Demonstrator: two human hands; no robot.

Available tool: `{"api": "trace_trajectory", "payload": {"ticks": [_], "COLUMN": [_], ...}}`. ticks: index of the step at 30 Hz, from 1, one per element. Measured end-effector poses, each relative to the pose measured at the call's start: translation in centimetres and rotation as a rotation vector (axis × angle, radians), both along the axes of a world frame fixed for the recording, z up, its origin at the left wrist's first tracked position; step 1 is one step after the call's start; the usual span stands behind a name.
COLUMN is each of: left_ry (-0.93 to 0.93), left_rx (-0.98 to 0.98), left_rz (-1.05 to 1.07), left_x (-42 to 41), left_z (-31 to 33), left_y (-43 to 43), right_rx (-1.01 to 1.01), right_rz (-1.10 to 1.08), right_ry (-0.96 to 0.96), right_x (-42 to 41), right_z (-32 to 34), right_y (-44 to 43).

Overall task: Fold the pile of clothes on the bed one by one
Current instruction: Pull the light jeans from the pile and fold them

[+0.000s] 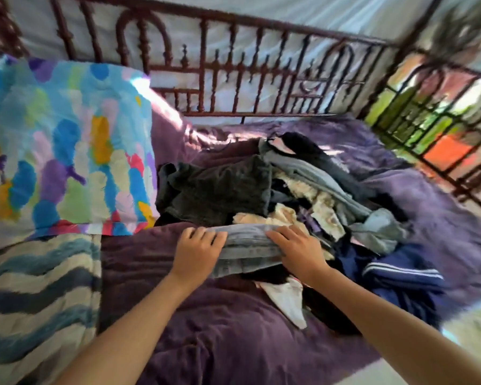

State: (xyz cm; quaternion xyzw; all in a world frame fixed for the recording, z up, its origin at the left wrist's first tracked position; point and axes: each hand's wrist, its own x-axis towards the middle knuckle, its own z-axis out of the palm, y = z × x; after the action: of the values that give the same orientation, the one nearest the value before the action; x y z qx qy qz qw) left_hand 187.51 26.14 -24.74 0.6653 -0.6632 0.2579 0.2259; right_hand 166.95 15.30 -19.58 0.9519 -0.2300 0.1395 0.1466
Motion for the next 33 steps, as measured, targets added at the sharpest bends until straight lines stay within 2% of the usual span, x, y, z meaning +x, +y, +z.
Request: {"api": "trace_trajectory", "payload": {"ticks": [7,15,18,25,33], "left_ry": [-0.115,-0.238,-0.245,-0.247,-0.235], "left_rx": [-0.213,-0.320,-0.312,-0.316,-0.285], "left_rz": [-0.354,-0.687,-0.796,-0.996,-1.082], "left_x": [-16.5,-40.4,-46.6,-59.0,-66.2], "left_z": [7.8,10.7,11.2,11.3,9.5], "left_y": [-8.9,-15.0,-17.0,-21.0,-31.7], "right_rx": [-0.228,-0.172,-0.130,-0.184,-0.068], "right_rz": [-0.222,-0.553,-0.669,-0.768,-0.841], "right_ry": [-0.176,-0.194,-0.211,-0.179,-0.109], "right_x": [-20.0,-44.8,-50.4,-61.7,-68.1], "right_z": [6.4,7.1,7.0,8.4,7.8], "right_y": [-1.9,-0.6,0.1,0.5,-8.2]}}
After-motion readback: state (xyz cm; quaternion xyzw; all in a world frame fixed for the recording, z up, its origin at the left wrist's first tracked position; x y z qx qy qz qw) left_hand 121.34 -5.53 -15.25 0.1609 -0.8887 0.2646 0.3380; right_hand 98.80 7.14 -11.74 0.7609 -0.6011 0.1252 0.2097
